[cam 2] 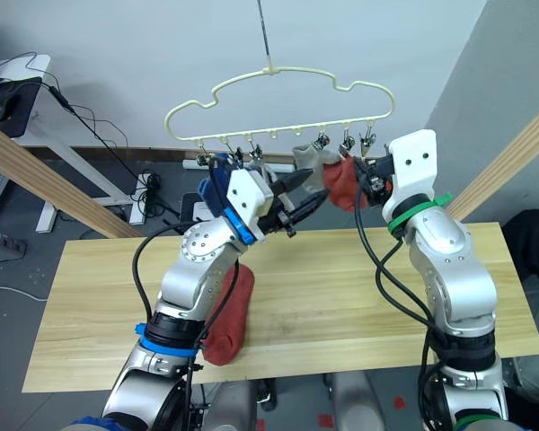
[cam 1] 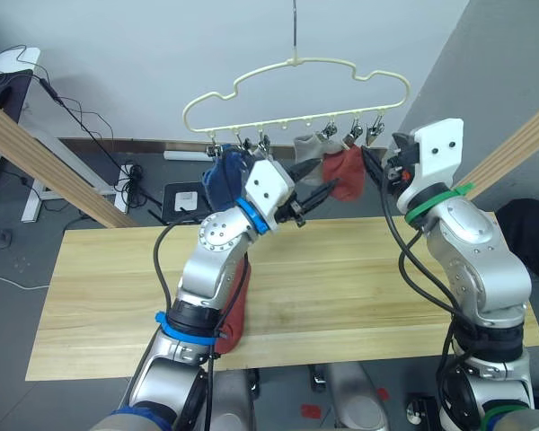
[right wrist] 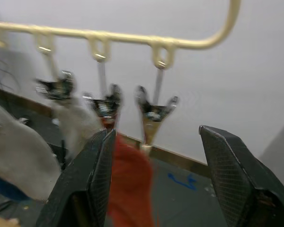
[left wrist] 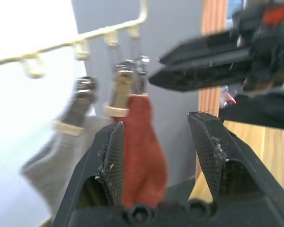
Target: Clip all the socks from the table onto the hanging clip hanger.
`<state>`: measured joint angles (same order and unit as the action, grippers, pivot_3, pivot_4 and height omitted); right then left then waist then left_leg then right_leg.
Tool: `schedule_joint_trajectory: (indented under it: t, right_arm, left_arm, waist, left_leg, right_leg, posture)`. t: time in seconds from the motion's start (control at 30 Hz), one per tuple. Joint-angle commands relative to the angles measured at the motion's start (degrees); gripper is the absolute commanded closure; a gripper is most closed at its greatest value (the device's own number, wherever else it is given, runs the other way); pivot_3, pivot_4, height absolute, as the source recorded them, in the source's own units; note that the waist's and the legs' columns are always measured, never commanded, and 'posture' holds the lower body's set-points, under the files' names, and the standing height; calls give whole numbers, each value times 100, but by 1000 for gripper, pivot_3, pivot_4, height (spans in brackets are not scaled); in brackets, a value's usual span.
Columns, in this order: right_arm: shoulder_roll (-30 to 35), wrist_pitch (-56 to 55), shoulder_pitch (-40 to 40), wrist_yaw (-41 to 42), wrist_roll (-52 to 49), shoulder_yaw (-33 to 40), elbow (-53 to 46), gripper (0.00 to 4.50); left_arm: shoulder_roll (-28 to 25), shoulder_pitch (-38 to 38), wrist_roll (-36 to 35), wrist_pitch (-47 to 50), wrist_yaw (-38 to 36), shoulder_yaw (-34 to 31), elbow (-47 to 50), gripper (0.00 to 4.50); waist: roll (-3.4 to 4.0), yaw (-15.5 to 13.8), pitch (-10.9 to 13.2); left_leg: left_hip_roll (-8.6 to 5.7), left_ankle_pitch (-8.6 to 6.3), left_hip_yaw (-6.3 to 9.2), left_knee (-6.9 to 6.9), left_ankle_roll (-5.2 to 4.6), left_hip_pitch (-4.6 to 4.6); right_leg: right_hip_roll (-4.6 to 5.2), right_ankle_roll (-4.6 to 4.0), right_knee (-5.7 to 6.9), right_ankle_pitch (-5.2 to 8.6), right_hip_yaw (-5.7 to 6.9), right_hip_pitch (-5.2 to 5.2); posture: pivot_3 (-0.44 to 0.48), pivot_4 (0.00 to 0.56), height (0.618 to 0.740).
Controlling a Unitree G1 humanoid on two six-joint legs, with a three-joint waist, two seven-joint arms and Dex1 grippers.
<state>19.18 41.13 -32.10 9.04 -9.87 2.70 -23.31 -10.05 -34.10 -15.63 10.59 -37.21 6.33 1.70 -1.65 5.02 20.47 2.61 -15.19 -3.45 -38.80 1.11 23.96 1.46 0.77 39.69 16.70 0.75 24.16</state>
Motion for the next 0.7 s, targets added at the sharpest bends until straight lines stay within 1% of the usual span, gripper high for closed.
schedule_joint_trajectory:
  t: [0.03, 0.2, 0.4, 0.5, 0.7]
  right_arm:
    - [-68, -360, -199, -94, 186, -7, 235, 1583]
    - [-172, -659, -344, -109, 317, -25, 644, 1583]
    - [-363, -908, -491, -333, 398, 103, 966, 1583]
    - [-533, -940, -536, -420, 324, 197, 974, 1583]
    - [-936, -657, -583, -607, 77, 397, 755, 1583]
  left_arm:
    - [-103, -146, -243, 192, -75, -136, 369, 2104]
    - [-178, -187, -235, 221, -30, -171, 360, 2104]
    - [-208, -135, -187, 200, 19, -149, 374, 2104]
    - [-233, -130, -183, 184, -4, -129, 382, 2104]
    - [-237, -168, -181, 151, -24, -115, 334, 2104]
  waist:
    - [0, -5, 0]
    - [0, -8, 0]
    - [0, -6, 0]
    - [0, -4, 0]
    - [0, -4, 0]
  left_leg:
    - [0, 0, 0, 0, 0, 0]
    - [1, 0, 0, 2, 0, 6]
    - [1, 0, 1, 3, 0, 8]
    - [2, 0, 1, 3, 0, 7]
    - [2, 0, 1, 3, 0, 7]
  right_leg:
    - [0, 0, -2, 0, 0, 0]
    - [0, 0, -13, 0, 0, 0]
    - [0, -1, -14, -1, 1, 0]
    - [0, -1, -12, -1, 2, 0]
    - [0, -1, -10, -1, 2, 0]
  posture:
    - [-174, 352, 740]
    - [-167, 349, 740]
    - [-169, 350, 740]
    - [-172, 350, 740]
    - [-174, 350, 740]
